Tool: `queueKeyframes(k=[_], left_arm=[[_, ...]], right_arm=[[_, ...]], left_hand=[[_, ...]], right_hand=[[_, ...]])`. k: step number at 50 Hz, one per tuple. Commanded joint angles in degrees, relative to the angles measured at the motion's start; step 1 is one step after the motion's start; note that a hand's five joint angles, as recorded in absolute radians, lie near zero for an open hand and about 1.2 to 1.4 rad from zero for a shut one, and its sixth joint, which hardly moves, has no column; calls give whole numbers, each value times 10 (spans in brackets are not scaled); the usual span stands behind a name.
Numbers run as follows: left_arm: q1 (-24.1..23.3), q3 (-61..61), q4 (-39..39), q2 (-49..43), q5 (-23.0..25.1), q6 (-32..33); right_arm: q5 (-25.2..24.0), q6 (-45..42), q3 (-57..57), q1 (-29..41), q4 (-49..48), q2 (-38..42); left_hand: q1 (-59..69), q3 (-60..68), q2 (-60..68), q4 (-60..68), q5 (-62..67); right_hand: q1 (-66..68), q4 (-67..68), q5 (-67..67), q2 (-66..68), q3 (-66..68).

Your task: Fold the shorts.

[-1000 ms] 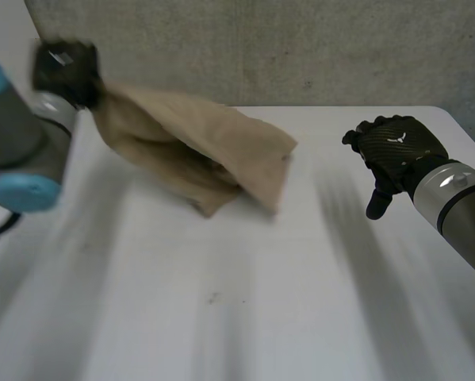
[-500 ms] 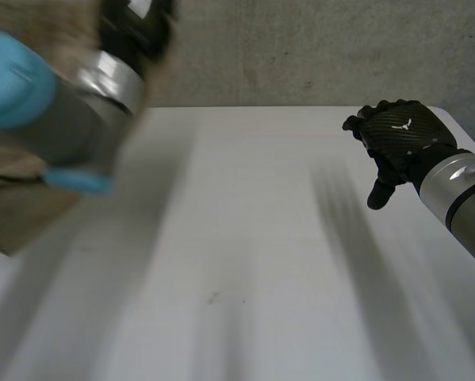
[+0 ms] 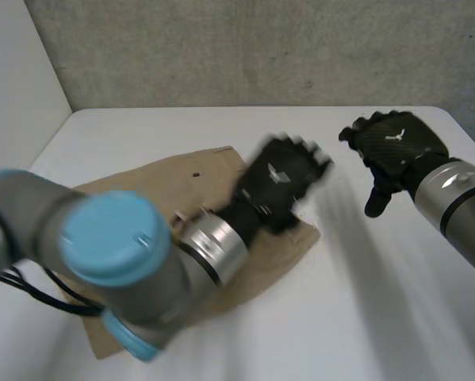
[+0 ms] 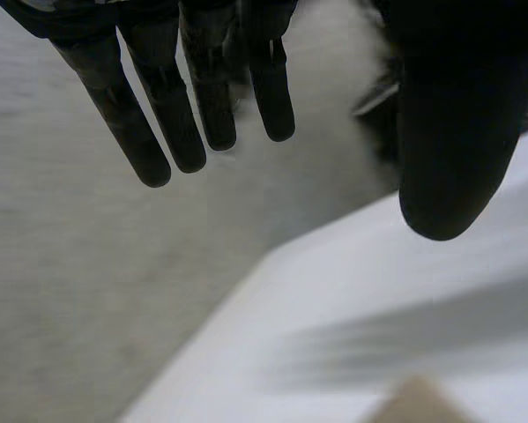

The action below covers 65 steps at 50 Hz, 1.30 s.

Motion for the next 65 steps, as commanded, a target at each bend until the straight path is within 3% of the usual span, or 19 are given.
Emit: queueKeyframes(k=[1, 7, 14, 17, 35, 51, 56, 65], left_arm=[[89, -16, -58, 73, -95, -4], [134, -71, -165, 132, -180, -10], [148, -147, -224, 179, -216, -41], [159, -203, -231, 213, -222, -68], [162, -329, -251, 288, -222, -111], [161, -343, -255, 296, -221, -111], [160, -351, -259, 296, -221, -111], [163, -361, -269, 296, -221, -109]], right_arm=[[-36, -81, 25, 13, 0, 32], [-98, -117, 37, 14, -3, 71], [-174, -130, 20, 13, -19, 146], [-186, -139, 1, 13, -36, 174], [-186, -162, -84, 13, -54, 293], [-185, -163, -115, 14, -102, 323], [-185, -162, -122, 14, -102, 336], [-184, -163, -123, 15, -95, 335]], left_hand=[[28, 25, 30, 32, 38], [28, 25, 30, 32, 38], [28, 25, 30, 32, 38], [38, 35, 40, 42, 48], [36, 33, 39, 41, 47], [31, 28, 34, 36, 42], [33, 30, 35, 37, 43], [35, 31, 37, 39, 45]], right_hand=[[2, -33, -28, -25, -10], [2, -33, -28, -25, -10], [83, 49, 53, 57, 71], [160, 126, 131, 134, 148], [260, 226, 230, 233, 248], [537, 503, 507, 511, 525], [519, 485, 489, 493, 507], [312, 278, 282, 286, 300]])
